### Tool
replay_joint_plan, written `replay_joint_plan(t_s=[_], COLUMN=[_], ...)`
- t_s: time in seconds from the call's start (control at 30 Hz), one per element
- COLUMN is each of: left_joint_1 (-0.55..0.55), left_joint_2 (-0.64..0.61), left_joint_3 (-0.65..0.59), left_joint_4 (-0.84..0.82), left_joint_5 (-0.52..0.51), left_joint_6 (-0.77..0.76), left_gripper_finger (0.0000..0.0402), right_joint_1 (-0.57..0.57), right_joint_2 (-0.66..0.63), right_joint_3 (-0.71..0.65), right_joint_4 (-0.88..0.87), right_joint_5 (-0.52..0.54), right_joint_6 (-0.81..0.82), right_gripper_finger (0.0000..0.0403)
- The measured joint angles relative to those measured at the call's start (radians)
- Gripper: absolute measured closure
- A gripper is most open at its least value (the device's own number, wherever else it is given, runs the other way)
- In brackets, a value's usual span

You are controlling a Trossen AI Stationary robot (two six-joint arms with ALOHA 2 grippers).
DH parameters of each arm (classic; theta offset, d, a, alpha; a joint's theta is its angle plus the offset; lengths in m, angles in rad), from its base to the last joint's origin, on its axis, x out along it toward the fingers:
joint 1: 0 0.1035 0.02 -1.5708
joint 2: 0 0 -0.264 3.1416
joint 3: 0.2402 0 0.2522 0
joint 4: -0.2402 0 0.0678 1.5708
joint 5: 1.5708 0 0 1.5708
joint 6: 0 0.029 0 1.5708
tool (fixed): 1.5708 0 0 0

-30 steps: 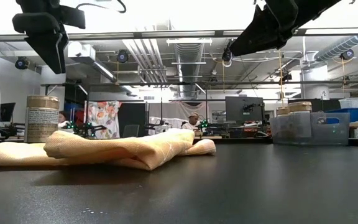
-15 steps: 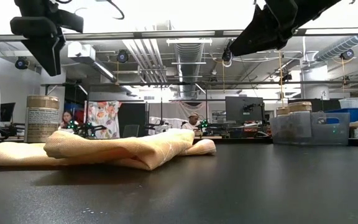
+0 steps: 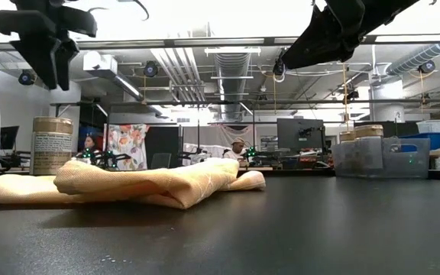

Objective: Sort spices by type
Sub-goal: Put the golden spice bottle into black bin

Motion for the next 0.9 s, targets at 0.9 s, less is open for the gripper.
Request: replay_joint_plan(t_s=[0.9], left_joint_1=[-0.004], left_joint_2=[-0.126], left_joint_3=[-0.155], left_joint_4=[0.096], left_joint_5=[0.012], left_joint_6=[0.168], left_gripper_finger=[0.0074], right_joint_1=[0.0], right_joint_2=[0.0], right_joint_3=[0.0], right_joint_4=[0.0], right_joint_5=[0.0], right_joint_6=[0.001], right_gripper_finger=[0.0202])
